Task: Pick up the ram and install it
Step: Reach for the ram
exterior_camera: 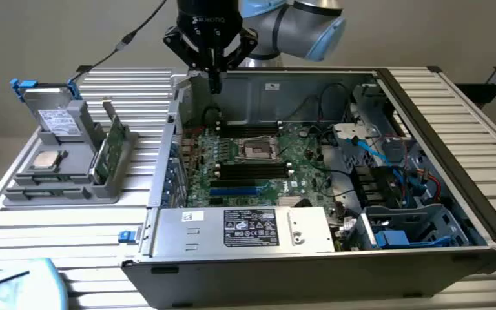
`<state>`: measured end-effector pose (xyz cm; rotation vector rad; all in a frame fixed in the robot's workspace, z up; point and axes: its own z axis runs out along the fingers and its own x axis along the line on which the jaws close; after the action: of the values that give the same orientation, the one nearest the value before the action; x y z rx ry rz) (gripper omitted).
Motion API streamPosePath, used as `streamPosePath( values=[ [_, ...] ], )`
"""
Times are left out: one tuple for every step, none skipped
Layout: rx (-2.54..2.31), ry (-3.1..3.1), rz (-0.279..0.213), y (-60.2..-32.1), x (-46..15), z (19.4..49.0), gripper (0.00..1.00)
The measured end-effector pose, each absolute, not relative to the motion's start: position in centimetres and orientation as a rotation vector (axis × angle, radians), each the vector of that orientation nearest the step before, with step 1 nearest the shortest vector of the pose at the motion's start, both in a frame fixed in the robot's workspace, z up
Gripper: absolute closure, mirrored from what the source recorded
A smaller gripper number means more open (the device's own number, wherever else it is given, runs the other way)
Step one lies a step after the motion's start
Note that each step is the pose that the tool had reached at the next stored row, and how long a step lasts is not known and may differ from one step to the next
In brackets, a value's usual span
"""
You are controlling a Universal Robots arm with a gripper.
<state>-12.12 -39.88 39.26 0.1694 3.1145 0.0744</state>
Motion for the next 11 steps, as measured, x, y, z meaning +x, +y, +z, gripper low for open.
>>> streamPosePath(
  values=[
    [0.17,3.114,0.074,-39.88,-12.12,39.26,0.89],
    [0.171,3.114,0.074,-39.88,-12.12,39.26,0.89],
    [0.172,3.114,0.074,-39.88,-12.12,39.26,0.89],
    [0.173,3.114,0.074,-39.88,-12.12,39.26,0.89],
    [0.173,3.114,0.074,-39.88,-12.12,39.26,0.89],
    [0.174,3.114,0.074,-39.88,-12.12,39.26,0.89],
    [0.174,3.114,0.074,-39.88,-12.12,39.26,0.89],
    [0.175,3.114,0.074,-39.88,-12.12,39.26,0.89],
    [0.175,3.114,0.074,-39.88,-12.12,39.26,0.89],
    [0.176,3.114,0.074,-39.88,-12.12,39.26,0.89],
    [0.176,3.114,0.074,-39.88,-12.12,39.26,0.89]
  ],
)
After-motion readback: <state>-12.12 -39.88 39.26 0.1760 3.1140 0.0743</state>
